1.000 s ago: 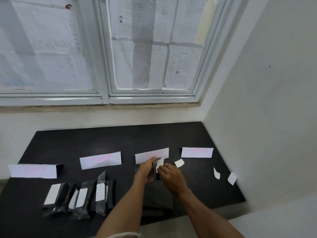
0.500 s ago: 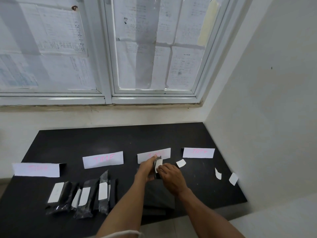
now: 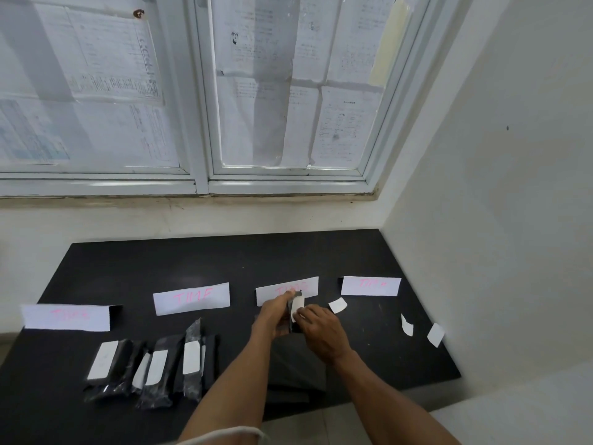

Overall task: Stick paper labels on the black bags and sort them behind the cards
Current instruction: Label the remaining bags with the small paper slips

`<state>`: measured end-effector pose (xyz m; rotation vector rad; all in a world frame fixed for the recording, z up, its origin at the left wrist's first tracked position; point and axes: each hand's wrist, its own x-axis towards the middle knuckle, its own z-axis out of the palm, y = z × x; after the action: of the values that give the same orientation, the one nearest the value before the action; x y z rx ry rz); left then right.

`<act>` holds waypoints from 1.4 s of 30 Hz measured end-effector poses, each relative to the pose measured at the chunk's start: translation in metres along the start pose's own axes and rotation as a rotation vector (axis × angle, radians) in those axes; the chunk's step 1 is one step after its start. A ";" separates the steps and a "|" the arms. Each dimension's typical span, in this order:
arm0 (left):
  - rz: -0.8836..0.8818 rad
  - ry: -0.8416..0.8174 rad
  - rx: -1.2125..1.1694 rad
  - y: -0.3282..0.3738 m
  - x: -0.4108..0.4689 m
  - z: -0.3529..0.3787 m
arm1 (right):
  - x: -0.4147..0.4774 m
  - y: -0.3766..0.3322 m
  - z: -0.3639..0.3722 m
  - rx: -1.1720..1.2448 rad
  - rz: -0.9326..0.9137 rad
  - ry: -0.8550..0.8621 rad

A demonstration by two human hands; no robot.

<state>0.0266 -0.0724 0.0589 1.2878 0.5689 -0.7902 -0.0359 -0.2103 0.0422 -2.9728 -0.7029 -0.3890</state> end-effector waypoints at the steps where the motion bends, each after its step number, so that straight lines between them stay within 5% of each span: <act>1: -0.005 -0.009 -0.003 0.000 -0.001 0.000 | 0.000 0.001 0.000 -0.001 -0.001 -0.003; 15: 0.160 -0.129 -0.025 -0.002 -0.011 0.005 | -0.005 0.009 0.004 0.049 0.034 0.028; 30: 0.130 0.191 -0.112 0.012 -0.007 0.013 | -0.043 -0.008 0.020 0.033 0.090 -0.115; 37: 0.095 0.078 0.003 0.006 -0.004 0.006 | -0.024 -0.007 0.006 0.222 0.386 -0.010; 42: 0.056 -0.157 0.163 0.005 -0.019 -0.004 | -0.008 0.000 0.012 0.283 0.430 -0.048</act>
<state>0.0184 -0.0646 0.0755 1.3706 0.3466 -0.8958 -0.0402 -0.2128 0.0283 -2.7593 -0.0950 -0.1703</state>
